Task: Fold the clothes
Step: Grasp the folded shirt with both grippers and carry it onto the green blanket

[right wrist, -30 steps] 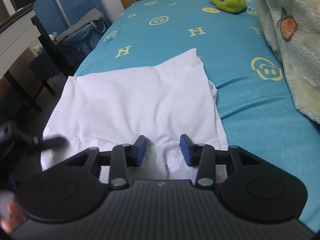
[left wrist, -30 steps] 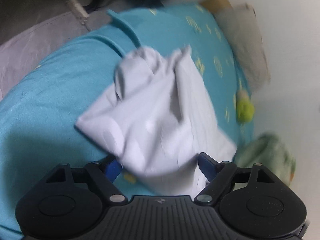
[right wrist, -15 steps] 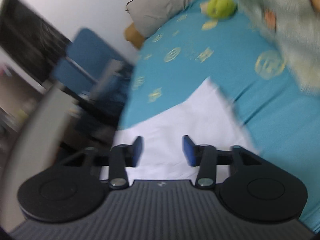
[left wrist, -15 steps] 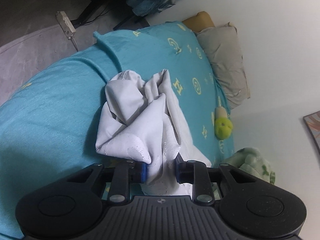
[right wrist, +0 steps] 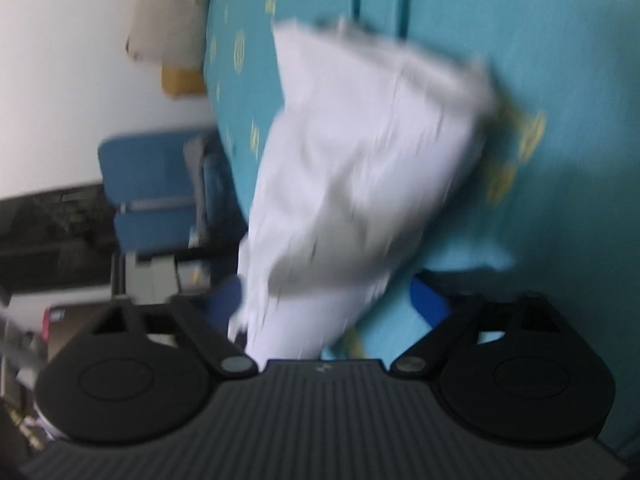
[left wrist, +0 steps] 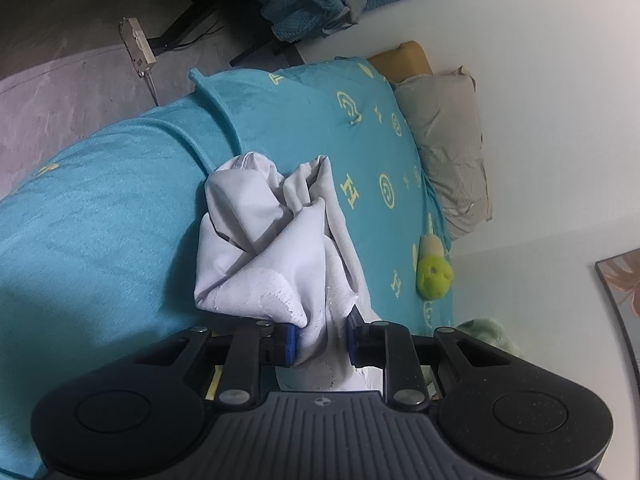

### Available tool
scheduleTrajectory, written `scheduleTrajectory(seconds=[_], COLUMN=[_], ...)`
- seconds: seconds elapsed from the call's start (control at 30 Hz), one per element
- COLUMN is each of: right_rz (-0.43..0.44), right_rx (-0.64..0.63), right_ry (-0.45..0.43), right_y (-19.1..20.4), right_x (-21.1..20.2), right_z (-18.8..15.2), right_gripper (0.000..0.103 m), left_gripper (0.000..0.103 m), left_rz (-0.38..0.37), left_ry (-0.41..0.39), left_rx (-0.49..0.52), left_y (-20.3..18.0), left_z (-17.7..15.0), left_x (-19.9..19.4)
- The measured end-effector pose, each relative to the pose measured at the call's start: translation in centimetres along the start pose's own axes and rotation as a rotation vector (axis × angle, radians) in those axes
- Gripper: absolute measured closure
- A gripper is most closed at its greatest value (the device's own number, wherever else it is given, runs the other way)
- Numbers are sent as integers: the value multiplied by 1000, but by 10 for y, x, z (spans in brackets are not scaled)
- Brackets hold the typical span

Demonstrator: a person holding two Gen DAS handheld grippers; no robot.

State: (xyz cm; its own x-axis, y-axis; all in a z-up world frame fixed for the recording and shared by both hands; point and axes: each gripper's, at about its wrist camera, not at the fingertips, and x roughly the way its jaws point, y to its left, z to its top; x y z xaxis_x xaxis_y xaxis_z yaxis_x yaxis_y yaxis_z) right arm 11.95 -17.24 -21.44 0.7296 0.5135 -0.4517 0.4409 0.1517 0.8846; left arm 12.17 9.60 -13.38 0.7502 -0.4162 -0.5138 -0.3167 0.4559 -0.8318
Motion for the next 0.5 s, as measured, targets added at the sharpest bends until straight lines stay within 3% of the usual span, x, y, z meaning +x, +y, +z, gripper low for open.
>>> scheduleTrajectory(seconds=[0.03,0.1,0.17,0.27,0.5], right_rz=[-6,-19,-23,-18,12], right_rx=[-6,-27,-69,-157,-235], right_ry=[-28,-56,-70,-91,-127], right_y=[1,3,9,27,65], right_x=[-2,-2,-1,-10,-71], right_z=[3,6,5,-4,-33], right_gripper=[34,58,67,74,75], left_gripper=[79,80,80,81,82], left_rz=[1,7,15,10,-8], left_ry=[-2,-7,-14,-6,40], left_rx=[2,16,35,37,-1], left_y=[-1,-5,-11,-22,-48], left_z=[0,0,-1,-2,-10], left_x=[0,1,1,-13,-69])
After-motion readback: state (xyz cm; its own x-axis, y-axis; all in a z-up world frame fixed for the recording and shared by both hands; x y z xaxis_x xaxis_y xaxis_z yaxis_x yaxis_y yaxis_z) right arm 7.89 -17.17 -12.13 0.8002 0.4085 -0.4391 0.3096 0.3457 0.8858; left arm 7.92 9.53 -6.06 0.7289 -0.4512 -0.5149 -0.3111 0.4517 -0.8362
